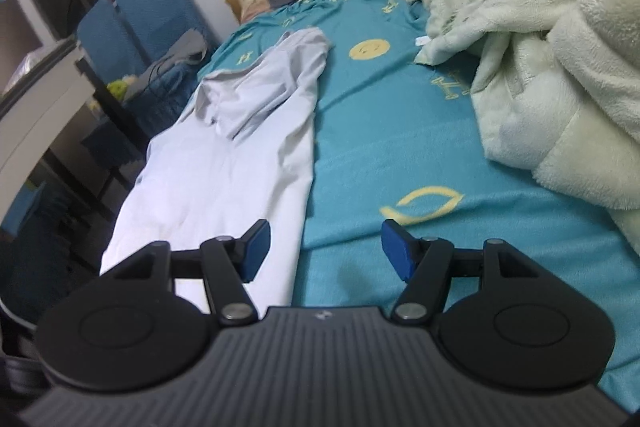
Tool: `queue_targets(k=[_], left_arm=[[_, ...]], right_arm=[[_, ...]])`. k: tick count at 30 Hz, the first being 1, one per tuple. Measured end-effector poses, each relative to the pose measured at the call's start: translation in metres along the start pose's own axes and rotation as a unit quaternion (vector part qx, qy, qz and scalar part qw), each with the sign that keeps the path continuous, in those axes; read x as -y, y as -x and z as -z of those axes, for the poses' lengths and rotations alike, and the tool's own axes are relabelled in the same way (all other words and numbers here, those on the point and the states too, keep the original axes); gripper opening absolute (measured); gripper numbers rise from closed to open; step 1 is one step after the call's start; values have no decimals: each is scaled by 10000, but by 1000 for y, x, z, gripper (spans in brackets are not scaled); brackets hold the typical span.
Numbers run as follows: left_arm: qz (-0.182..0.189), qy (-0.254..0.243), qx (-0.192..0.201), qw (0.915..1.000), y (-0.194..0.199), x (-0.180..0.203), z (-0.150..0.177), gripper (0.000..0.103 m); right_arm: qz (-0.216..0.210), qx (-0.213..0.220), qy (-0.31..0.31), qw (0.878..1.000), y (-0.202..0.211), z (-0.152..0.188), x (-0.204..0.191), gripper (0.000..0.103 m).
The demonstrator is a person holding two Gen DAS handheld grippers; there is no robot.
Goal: Fold clothes
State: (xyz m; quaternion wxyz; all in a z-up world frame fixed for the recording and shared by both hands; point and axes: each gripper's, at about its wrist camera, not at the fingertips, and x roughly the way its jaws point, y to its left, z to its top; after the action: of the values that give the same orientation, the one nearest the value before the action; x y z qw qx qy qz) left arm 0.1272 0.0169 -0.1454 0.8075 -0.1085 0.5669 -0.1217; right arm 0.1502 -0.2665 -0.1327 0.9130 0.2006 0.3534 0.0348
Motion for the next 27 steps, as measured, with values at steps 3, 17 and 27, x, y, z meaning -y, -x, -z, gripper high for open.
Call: queue_targets(k=[3,17,27], left_arm=[[143,-167,-165,9996,5,-1,16,9],[198,-556,573,9966,77,-3,1,34],[-209,-585,1705,9834,60,-29,-73,47]], right_arm=[[-1,-29,306,9995,3,5,-11,64],[-348,148,704,9968,5,-20,-40,64],[-290,50,1875,9818,-150,-96,-129,62]])
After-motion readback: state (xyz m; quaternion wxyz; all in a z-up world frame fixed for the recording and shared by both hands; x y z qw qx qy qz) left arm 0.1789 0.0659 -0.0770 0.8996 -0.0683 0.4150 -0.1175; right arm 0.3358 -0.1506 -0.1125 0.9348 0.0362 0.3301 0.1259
